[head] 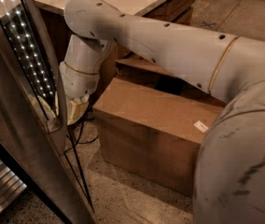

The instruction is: Close right fridge door

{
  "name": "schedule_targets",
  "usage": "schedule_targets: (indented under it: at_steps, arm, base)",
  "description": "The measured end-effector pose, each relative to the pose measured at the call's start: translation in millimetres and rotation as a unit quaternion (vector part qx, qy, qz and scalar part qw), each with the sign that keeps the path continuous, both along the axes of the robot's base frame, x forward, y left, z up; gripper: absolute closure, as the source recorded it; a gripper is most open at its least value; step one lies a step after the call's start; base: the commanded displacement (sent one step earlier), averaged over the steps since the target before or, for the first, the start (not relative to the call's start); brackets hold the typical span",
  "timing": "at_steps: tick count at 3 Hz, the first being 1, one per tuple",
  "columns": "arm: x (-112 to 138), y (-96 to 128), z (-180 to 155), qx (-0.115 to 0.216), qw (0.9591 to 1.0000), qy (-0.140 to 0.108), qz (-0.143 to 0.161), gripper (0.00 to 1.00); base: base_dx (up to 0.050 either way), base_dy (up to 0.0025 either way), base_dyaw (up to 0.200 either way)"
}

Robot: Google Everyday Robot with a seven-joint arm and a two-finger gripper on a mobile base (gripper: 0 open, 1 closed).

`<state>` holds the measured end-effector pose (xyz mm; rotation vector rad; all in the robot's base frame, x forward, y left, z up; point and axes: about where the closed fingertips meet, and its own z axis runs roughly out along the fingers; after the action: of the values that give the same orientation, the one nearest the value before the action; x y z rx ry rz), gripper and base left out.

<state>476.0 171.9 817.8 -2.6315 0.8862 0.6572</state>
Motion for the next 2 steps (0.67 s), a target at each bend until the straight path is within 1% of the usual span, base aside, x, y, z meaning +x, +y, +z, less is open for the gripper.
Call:
schedule_targets:
  at_steps: [2]
  arm:
    - [5.1, 16.0, 7.3, -0.001, 0.9997, -0.001, 0.023, 1.00]
  base:
    - [0.000, 0.00000, 0.000]
